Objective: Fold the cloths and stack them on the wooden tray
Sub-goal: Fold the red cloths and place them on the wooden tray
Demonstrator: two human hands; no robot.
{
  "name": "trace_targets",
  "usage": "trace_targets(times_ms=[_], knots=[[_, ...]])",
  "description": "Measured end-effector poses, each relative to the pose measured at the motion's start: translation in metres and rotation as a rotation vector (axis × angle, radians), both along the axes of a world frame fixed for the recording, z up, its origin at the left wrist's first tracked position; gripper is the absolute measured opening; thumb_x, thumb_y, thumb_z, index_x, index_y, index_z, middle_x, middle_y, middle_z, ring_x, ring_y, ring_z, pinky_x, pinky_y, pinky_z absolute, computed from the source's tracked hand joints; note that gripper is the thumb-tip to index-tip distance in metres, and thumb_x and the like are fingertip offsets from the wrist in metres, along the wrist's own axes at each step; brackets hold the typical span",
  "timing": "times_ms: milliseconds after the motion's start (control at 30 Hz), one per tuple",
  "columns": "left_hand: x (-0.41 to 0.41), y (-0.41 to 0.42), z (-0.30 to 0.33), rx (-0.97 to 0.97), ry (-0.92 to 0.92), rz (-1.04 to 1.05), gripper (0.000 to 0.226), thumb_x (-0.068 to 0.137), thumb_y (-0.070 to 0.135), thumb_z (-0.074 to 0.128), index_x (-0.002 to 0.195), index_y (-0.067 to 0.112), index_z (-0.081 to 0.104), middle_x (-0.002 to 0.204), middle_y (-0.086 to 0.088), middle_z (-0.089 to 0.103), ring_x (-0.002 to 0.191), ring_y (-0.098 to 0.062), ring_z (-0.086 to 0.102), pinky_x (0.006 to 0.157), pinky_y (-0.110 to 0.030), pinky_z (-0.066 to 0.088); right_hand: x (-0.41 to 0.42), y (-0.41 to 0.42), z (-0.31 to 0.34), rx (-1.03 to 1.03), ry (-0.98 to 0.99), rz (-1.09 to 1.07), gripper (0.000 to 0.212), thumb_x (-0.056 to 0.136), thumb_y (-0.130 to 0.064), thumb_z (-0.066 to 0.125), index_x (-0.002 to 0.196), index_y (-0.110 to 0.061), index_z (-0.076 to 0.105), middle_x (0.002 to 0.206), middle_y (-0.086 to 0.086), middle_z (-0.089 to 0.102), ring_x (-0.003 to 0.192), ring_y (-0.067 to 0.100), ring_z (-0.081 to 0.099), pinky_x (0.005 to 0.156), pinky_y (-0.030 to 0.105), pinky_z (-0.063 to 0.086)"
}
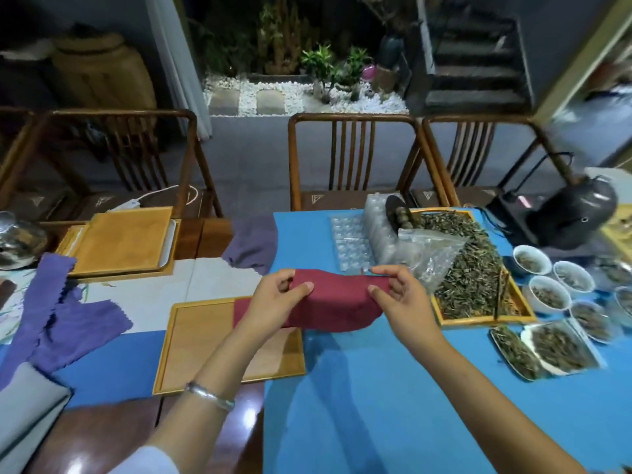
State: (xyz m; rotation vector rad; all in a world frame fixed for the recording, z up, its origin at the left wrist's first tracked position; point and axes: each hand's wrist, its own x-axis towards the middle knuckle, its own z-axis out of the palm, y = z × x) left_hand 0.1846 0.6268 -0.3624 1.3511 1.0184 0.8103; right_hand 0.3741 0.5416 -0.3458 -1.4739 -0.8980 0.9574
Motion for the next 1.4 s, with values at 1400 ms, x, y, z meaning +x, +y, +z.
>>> trace_targets(times_ms=[1400], knots=[[0.135, -0.133, -0.189, -0.154, 0.600, 0.270, 0.028, 0.085, 0.016, 0.065, 0.110, 0.006, 0.062, 0.108, -0.007, 0.065, 0.092, -0.021, 0.066, 0.086, -0.028, 0.048, 0.161, -0.090, -0.209, -0.464, -0.401, 0.103, 0.031, 0.086, -0.018, 0.067, 0.111, -0.005, 0.054, 0.099, 0.005, 0.059, 0.084, 0.022, 0.062, 0.079, 0.032, 0.049]])
